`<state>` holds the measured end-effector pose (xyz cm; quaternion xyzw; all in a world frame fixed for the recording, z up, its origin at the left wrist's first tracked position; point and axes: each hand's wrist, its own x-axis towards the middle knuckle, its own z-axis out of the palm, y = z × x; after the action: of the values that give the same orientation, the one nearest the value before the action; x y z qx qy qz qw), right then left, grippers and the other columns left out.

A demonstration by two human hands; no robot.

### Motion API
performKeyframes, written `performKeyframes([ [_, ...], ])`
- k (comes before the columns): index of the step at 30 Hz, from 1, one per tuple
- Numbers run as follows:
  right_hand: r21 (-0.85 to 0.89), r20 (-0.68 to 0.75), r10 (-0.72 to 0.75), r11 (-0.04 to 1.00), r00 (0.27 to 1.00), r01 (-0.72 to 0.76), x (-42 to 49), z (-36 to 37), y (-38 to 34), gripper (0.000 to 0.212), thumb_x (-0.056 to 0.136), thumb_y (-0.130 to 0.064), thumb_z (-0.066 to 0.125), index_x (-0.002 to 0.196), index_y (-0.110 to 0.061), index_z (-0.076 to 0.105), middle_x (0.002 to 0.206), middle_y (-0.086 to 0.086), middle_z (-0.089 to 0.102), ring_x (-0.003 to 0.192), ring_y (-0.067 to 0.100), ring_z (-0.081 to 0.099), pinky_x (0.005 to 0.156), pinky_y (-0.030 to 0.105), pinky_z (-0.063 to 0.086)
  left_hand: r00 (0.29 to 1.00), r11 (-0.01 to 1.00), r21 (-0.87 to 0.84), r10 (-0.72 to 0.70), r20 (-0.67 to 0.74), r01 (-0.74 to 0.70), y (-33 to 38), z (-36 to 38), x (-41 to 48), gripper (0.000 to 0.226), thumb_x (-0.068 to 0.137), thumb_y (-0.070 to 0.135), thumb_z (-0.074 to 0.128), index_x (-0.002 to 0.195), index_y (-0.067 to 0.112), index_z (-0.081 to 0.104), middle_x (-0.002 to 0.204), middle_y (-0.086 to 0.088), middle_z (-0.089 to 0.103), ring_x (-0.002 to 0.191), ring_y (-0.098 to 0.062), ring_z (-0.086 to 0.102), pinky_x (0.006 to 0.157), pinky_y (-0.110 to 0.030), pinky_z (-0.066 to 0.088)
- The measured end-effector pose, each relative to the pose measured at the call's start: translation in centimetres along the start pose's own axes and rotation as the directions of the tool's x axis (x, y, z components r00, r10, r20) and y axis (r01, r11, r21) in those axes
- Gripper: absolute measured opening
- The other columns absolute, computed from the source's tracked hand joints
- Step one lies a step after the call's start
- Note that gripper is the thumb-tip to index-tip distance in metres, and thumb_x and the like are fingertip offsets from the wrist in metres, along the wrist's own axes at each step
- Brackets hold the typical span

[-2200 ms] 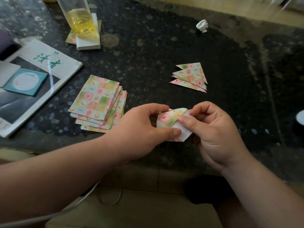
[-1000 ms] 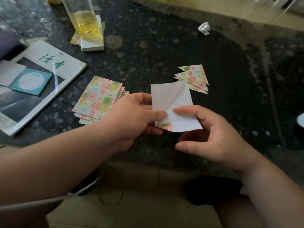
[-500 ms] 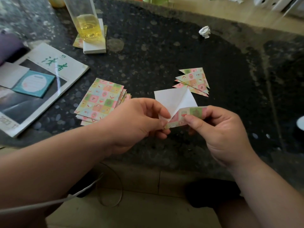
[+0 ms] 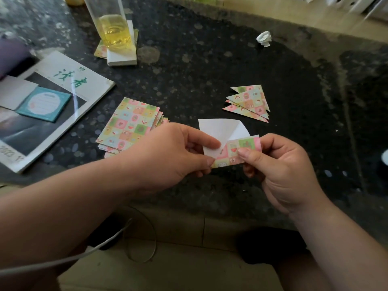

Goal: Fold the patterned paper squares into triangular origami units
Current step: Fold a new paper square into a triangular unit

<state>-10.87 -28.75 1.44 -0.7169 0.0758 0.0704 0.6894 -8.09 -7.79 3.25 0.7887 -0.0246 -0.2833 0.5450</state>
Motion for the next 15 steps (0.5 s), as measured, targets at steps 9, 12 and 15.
performKeyframes([
  [9, 0.048, -0.042, 0.024, 0.999, 0.999, -0.022, 0.31, 0.27, 0.04, 0.019, 0.072, -0.019, 0.088, 0.067, -0.027, 0.072, 0.073, 0.005, 0.074, 0.062, 0.015, 0.065, 0.053, 0.025, 0.049, 0.994, 0.999, 0.045, -0.033, 0.1, 0.029, -0.25, -0.5, -0.19, 0.045, 0.082, 0.011, 0.082, 0.118, 0.034, 0.071, 0.093, 0.006, 0.079, 0.094, -0.016, 0.075, 0.099, -0.046, 0.056],
  [12, 0.028, -0.062, 0.017, 1.0, 0.998, -0.015, 0.3, 0.47, 0.08, 0.02, 0.071, -0.023, 0.09, 0.068, -0.025, 0.07, 0.074, 0.008, 0.073, 0.063, 0.019, 0.065, 0.053, 0.026, 0.049, 0.992, 0.997, -0.046, -0.057, 0.109, 0.062, -0.53, -0.09, 0.0, 0.047, 0.072, 0.013, 0.082, 0.115, 0.03, 0.073, 0.093, -0.002, 0.079, 0.091, -0.025, 0.075, 0.096, -0.047, 0.057],
  [15, -0.006, -0.089, -0.004, 1.0, 0.996, 0.003, 0.26, 0.58, 0.24, 0.024, 0.07, -0.026, 0.087, 0.076, -0.017, 0.066, 0.072, 0.008, 0.071, 0.061, 0.021, 0.063, 0.051, 0.027, 0.049, 0.99, 0.954, -0.274, -0.1, 0.098, 0.124, -0.77, 0.44, 0.01, 0.048, 0.069, 0.007, 0.085, 0.114, 0.015, 0.072, 0.09, -0.013, 0.077, 0.084, -0.027, 0.075, 0.08, -0.037, 0.059],
])
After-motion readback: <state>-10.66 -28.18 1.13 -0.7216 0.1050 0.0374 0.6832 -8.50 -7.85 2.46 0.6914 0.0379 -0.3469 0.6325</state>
